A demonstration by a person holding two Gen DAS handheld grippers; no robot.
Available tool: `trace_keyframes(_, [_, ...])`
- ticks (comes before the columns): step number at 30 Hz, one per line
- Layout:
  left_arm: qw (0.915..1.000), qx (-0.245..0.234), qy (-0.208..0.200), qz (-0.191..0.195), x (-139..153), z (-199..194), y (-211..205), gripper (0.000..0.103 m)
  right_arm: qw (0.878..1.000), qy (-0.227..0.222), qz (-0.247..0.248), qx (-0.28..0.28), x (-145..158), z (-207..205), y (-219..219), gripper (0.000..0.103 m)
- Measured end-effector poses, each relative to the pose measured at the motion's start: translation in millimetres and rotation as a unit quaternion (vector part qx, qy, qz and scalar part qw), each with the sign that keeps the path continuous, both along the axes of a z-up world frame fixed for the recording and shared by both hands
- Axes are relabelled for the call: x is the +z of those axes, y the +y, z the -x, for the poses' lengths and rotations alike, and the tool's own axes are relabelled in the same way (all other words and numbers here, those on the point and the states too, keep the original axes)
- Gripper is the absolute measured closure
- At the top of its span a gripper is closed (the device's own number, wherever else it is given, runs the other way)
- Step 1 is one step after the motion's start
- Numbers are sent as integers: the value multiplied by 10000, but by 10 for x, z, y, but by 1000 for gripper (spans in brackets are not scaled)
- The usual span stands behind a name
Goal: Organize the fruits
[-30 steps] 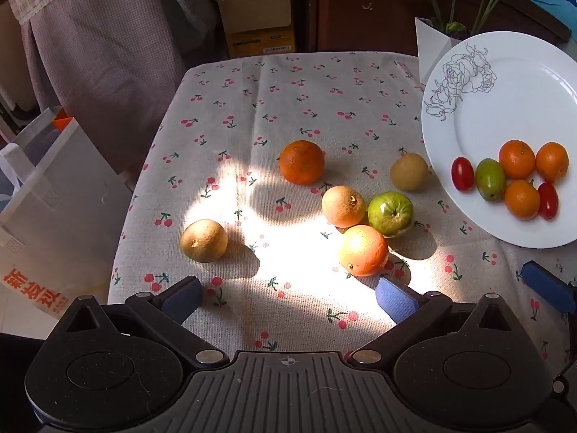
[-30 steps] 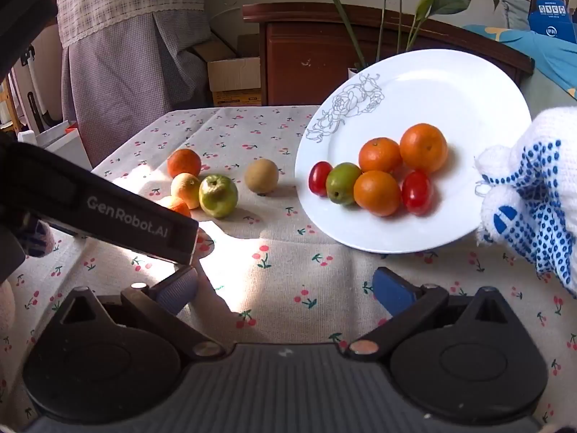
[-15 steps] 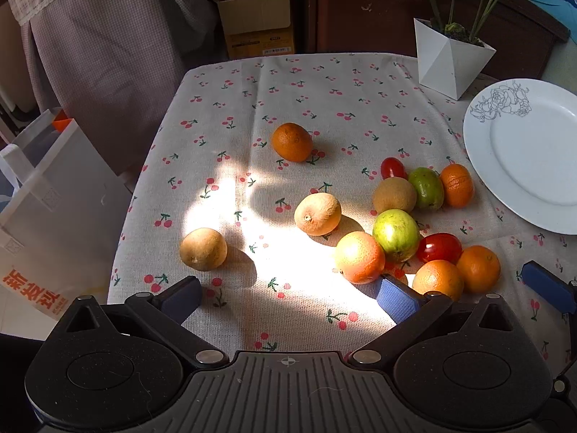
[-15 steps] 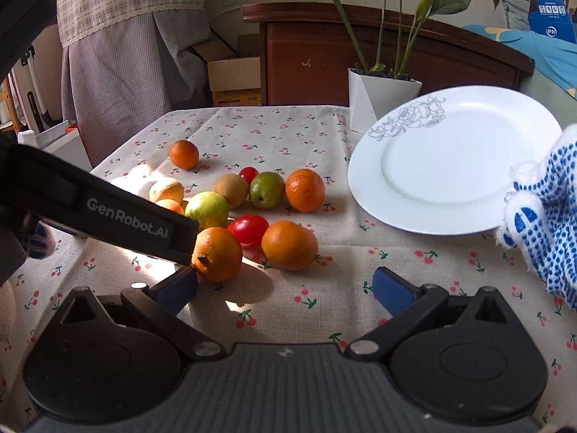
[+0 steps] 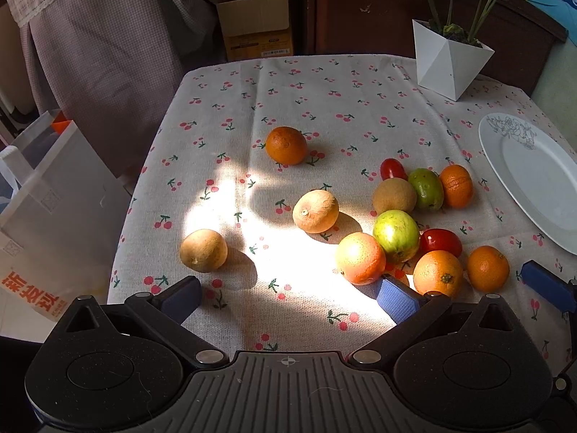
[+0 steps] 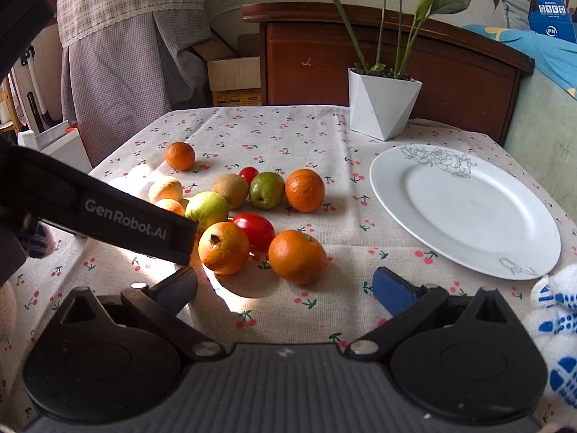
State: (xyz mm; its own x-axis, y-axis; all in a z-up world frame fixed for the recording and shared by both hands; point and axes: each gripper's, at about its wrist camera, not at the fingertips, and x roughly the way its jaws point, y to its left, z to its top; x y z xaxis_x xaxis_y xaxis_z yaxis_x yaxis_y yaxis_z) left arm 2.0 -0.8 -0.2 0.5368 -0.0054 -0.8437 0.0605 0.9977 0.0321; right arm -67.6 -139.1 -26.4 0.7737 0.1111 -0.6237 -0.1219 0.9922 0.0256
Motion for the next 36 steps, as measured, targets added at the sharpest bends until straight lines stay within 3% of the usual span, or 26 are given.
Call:
trace_keyframes(7, [9998,189,9,21,9,2,68,0,10000,0,0,0,0,3,2,1])
trace_keyframes(20, [9989,134,-449,-60,143,168,81,0,10000,-1,-3,0,1,2,0,1])
trace_keyframes(36, [9991,16,-432,-45,115,274,45,0,10000,-6,9,-3,4,8,4,1])
